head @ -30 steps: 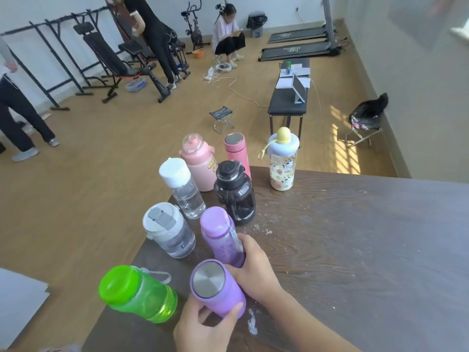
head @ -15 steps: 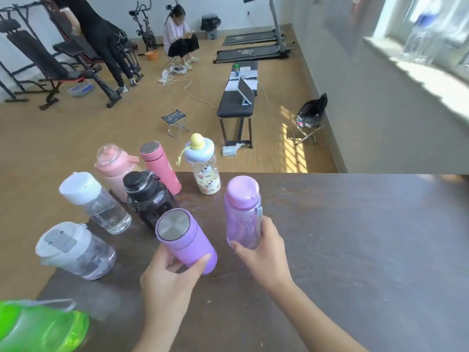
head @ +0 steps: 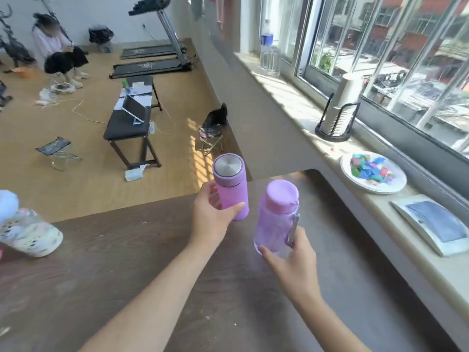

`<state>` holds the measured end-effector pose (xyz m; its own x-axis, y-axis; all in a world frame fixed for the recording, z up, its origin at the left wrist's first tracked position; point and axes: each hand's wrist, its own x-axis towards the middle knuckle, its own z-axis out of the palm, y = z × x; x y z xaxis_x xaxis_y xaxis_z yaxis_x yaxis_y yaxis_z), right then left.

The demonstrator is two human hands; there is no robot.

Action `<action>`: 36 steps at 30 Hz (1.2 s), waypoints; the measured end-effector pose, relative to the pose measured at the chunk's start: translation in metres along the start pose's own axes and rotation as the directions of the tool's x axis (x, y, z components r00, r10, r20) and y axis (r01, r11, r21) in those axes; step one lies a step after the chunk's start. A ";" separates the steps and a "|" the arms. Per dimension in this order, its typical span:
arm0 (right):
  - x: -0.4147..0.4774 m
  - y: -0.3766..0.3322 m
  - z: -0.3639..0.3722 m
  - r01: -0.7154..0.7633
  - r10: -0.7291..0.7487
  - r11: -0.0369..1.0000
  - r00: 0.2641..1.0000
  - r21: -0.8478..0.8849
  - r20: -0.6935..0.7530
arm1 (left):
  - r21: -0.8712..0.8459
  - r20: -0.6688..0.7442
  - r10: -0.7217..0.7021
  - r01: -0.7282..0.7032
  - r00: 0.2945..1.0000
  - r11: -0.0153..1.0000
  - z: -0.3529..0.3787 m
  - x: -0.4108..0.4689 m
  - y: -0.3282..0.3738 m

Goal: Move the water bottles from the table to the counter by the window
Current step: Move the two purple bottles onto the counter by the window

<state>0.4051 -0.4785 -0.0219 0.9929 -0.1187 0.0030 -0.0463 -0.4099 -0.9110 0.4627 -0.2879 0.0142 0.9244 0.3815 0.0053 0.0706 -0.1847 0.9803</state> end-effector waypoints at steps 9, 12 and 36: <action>0.056 0.057 -0.084 -0.077 0.087 0.995 0.981 0.062 -0.173 | 0.066 0.203 0.036 -0.051 0.979 0.997 0.180 0.048 0.031; 0.069 0.071 -0.099 -0.105 0.114 0.993 0.976 0.059 -0.186 | 0.097 0.215 0.016 -0.037 0.976 0.995 0.216 0.056 0.030; 0.026 0.108 -0.088 -0.125 0.080 0.987 0.926 -0.098 -0.370 | -0.019 0.301 -0.140 0.153 0.943 0.988 0.210 0.033 0.007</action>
<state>0.4163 -0.6053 -0.0837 0.8750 -0.4771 0.0821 -0.1804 -0.4787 -0.8593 0.5722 -0.4667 -0.0198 0.9748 0.1136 -0.1918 0.2040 -0.1069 0.9731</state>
